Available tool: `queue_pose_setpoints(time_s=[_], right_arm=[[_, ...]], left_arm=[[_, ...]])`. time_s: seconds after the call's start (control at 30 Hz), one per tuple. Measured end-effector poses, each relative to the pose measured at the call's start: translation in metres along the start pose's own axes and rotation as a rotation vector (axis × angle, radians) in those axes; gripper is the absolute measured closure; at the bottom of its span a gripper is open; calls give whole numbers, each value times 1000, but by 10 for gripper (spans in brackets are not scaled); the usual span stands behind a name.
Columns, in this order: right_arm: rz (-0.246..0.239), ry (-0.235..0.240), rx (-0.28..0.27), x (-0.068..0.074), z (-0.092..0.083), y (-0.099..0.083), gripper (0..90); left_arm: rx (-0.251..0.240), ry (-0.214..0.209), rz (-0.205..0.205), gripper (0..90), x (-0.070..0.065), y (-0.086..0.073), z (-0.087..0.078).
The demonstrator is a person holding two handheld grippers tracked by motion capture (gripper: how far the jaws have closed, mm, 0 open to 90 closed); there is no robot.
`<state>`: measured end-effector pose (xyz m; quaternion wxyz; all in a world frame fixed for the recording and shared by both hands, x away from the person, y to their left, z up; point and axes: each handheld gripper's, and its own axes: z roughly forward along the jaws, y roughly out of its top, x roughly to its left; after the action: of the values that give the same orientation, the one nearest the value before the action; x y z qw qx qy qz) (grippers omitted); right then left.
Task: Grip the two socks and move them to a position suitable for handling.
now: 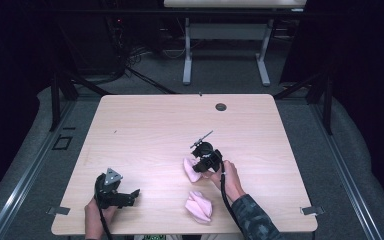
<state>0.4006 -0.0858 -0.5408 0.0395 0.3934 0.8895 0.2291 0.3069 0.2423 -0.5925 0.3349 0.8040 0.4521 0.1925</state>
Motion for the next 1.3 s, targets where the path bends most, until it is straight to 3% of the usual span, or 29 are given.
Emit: queue_pose_setpoints(time_s=[0.1,0.13,0.17,0.23,0.3,0.43,0.5,0.53,0.6,0.8,0.83,0.9,0.93,0.97,1.0,1.1,1.17,1.2,1.23,1.27,1.3], right_arm=[[-1,10,13,-4,7,-1,599],[2,7,0,-5,3,-3,485],[2,7,0,-5,3,-3,485],[-11,-1,-37,-3,-12,-6,349],[-6,7,-70,-1,-23,-10,283],[-19,11,-75,1,-37,-18,207],[-37,35,-71,3,-44,-24,139],[-47,50,-76,5,-51,-32,146],[-45,63,-85,7,-56,-40,158],[-46,51,-96,14,-64,-59,263],[-51,54,-98,15,-66,-63,277],[-52,50,-102,18,-70,-68,289],[-59,51,-104,21,-72,-73,300],[-62,49,-105,23,-72,-74,307],[-62,49,-105,23,-72,-74,307],[-73,56,-94,27,-70,-80,363],[-67,53,-76,31,-63,-85,405],[-67,53,-76,31,-63,-85,405],[-68,68,-70,33,-60,-87,413],[-69,74,-67,35,-59,-88,414],[-69,74,-67,35,-59,-88,414]], left_arm=[[0,0,0,5,0,0,0],[0,-1,-4,5,0,0,0],[0,-1,-3,5,0,0,0],[0,-1,-3,5,0,0,0],[-1,0,-4,5,0,0,0],[3,1,-7,5,0,0,0],[2,26,-30,4,-3,0,0],[2,52,-51,5,-6,-1,-1],[3,62,-62,5,-8,-1,-1],[20,109,-123,27,-17,-1,-6],[6,88,-145,44,-19,-1,-9],[-34,0,-189,46,-24,-1,-15],[-59,-55,-203,53,-33,2,-21],[-59,-55,-203,52,-33,2,-21],[-57,-87,-202,52,-38,3,-23],[-51,-142,-158,52,-58,9,-25],[-25,-203,-120,26,-77,15,-24],[-25,-203,-120,24,-77,15,-24],[-15,-216,-107,27,-84,18,-23],[8,-257,-71,31,-97,23,-19],[8,-257,-71,32,-97,23,-19]])
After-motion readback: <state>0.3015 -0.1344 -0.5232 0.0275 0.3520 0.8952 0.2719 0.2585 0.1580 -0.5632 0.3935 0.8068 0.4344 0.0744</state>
